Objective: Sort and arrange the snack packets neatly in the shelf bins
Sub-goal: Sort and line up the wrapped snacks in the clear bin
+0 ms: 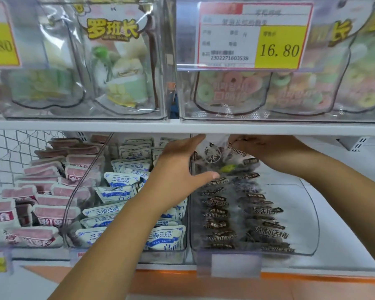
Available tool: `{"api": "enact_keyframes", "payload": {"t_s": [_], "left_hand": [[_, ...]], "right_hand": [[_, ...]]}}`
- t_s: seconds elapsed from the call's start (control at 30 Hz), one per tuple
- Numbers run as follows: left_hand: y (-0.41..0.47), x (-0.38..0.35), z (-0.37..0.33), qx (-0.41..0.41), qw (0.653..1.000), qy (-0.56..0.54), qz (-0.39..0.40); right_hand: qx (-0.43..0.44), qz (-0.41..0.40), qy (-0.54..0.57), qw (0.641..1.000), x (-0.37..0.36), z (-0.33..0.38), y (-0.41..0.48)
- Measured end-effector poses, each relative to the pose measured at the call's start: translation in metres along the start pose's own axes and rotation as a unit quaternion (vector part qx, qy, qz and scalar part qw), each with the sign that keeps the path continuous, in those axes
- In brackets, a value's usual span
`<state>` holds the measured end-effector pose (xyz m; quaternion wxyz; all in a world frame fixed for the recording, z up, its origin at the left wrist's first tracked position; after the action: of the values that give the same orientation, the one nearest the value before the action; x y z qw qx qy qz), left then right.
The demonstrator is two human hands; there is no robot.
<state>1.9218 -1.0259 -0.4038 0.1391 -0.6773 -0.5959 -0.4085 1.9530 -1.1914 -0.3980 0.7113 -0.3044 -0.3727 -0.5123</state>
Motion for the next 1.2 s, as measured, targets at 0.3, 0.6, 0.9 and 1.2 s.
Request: {"api": "enact_keyframes", "payload": {"t_s": [0.3,0.6,0.9,1.2], "left_hand": [[-0.012,0.051,0.032,0.093,0.961,-0.234,-0.11],[-0.032,0.048,0.073,0.158,0.934,-0.314,-0.058],[-0.035,0.042,0.084,0.184,0.933,-0.305,-0.055],[-0.033,0.041,0.085,0.196,0.921,-0.326,-0.083]], "right_hand": [[0.0,-0.013,0.048,0.999,-0.013,-0.007,0.005],[0.003,0.106,-0.113,0.988,-0.086,0.01,0.058],[-0.015,0.02,-0.004,1.0,-0.081,0.003,0.061],[0.007,-0.012,0.178,0.984,-0.035,-0.016,0.038]]}}
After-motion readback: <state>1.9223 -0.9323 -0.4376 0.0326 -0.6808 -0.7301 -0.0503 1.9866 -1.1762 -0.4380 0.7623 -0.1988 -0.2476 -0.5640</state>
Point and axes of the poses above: each hand's wrist, its own y-axis towards the middle knuckle, its own x-axis out of the back of the hand, z = x × y, the point moved 10 cm from there along y, towards the middle knuckle, and after that the axes turned 8 degrees about -y, right-handed, at the moved point
